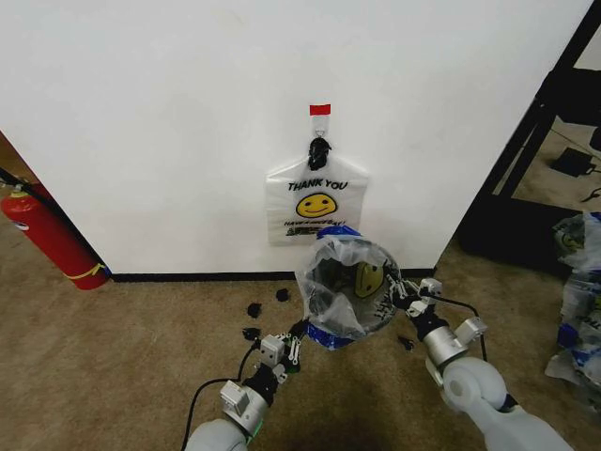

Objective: Pick up the garbage bag from the wall and place it over the trash bin.

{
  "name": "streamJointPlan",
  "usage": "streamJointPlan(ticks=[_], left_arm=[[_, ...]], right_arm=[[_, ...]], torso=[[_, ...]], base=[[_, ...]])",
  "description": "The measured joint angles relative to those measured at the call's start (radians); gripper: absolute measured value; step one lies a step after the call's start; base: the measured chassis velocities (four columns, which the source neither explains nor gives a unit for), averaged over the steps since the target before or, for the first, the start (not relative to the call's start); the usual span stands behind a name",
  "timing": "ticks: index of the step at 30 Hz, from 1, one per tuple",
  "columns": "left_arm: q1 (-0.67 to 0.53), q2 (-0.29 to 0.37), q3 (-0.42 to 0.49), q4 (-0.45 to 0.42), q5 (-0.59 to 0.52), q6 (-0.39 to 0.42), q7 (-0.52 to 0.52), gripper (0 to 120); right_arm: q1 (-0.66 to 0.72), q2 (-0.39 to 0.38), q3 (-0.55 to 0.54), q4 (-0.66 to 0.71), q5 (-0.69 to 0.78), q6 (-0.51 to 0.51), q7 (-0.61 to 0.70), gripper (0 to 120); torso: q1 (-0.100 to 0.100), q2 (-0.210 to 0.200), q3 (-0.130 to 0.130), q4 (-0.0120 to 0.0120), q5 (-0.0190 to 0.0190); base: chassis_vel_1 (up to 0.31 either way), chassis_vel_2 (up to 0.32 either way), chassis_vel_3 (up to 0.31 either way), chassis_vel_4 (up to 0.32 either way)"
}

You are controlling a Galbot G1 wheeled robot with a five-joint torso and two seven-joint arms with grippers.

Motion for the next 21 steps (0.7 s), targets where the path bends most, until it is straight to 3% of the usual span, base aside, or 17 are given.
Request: streamJointPlan(ticks=[9, 19, 21], left_arm=[[0.004, 0.001, -0.004, 0.009, 0.0, -0.006, 0.006, 0], [0.012, 0.001, -0.004, 0.017, 0.006, -0.02, 0.007, 0], [0.013, 0.002, -0.005, 0.017, 0.011, -0.024, 0.005, 7]], right_arm=[[-0.015, -0.021, 0.04, -0.02, 0.03, -0.036, -0.134, 1], [0.012, -0.01, 0.048, -0.087, 0.02, -0.002, -0.216, 1], [0.019, -0.005, 0.05, -0.105, 0.015, 0.013, -0.223, 1]], torso=[[0.0, 0.0, 0.0, 0.0, 0.0001], [0.0, 0.0, 0.0, 0.0, 0.0001], [0.0, 0.0, 0.0, 0.0, 0.0001]], base=[[0.0, 0.0, 0.0, 0.0], [0.0, 0.0, 0.0, 0.0], [0.0, 0.0, 0.0, 0.0]])
